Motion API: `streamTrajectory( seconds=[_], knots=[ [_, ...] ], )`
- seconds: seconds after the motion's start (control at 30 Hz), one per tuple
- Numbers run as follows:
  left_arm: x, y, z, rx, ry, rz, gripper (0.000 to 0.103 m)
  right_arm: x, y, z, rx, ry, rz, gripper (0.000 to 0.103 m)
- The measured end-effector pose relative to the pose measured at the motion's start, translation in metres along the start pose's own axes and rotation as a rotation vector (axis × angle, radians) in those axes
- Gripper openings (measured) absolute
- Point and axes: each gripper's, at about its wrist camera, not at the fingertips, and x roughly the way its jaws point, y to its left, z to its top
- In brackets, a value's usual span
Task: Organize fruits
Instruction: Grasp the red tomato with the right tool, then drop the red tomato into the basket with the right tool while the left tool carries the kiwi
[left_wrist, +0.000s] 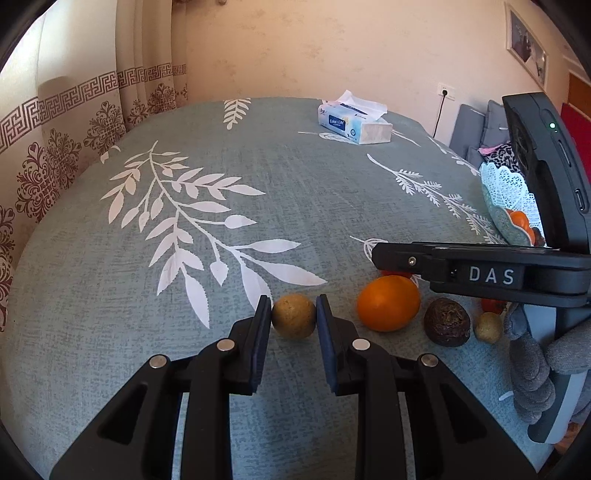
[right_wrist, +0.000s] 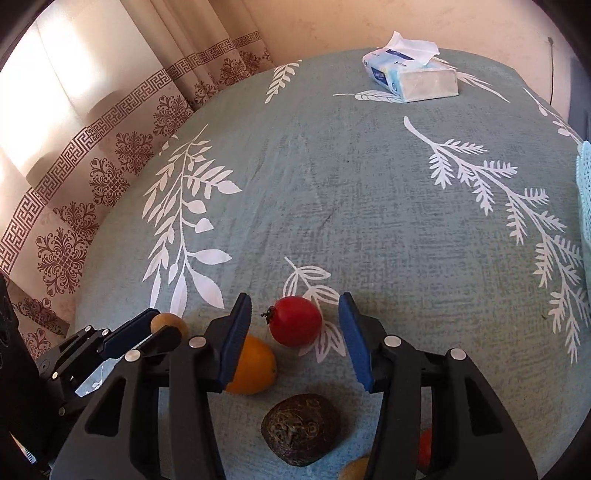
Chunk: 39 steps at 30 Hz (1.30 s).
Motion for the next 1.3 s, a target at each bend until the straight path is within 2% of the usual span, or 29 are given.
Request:
streamTrajectory(
  seconds=[0.07, 0.13, 0.2, 0.4, 0.73, 1.0, 1.3],
  knots=[
    [0.001, 0.001, 0.0, -0.005, 0.003, 0.004, 0.025, 0.004, 0.0, 0.001, -0.003, 0.009, 0.0, 0.045],
    [0.001, 0.001, 0.0, -0.007, 0.005, 0.005, 0.025, 0.004, 0.0, 0.001, -0.004, 0.011, 0.006, 0.033],
    [0.001, 0.0, 0.0, -0.005, 0.006, 0.006, 0.025, 0.004, -0.002, 0.001, 0.006, 0.013, 0.017, 0.031],
    [0.001, 0.0, 0.0, -0.002, 0.004, 0.011, 0.025, -0.006, -0.001, -0.003, 0.001, -0.01, 0.016, 0.031],
    [0.0, 0.0, 0.0, -0.009, 0.003, 0.039, 0.025, -0.053, -0.01, -0.008, 0.015, -0.131, -0.025, 0.031],
    [-0.002, -0.002, 0.002, -0.018, 0.007, 0.069, 0.025, -0.094, -0.041, -0.019, 0.081, -0.211, -0.067, 0.031],
    [-0.005, -0.023, 0.01, 0.019, -0.002, 0.057, 0.025, -0.146, -0.089, -0.034, 0.163, -0.315, -0.164, 0.031]
  ],
)
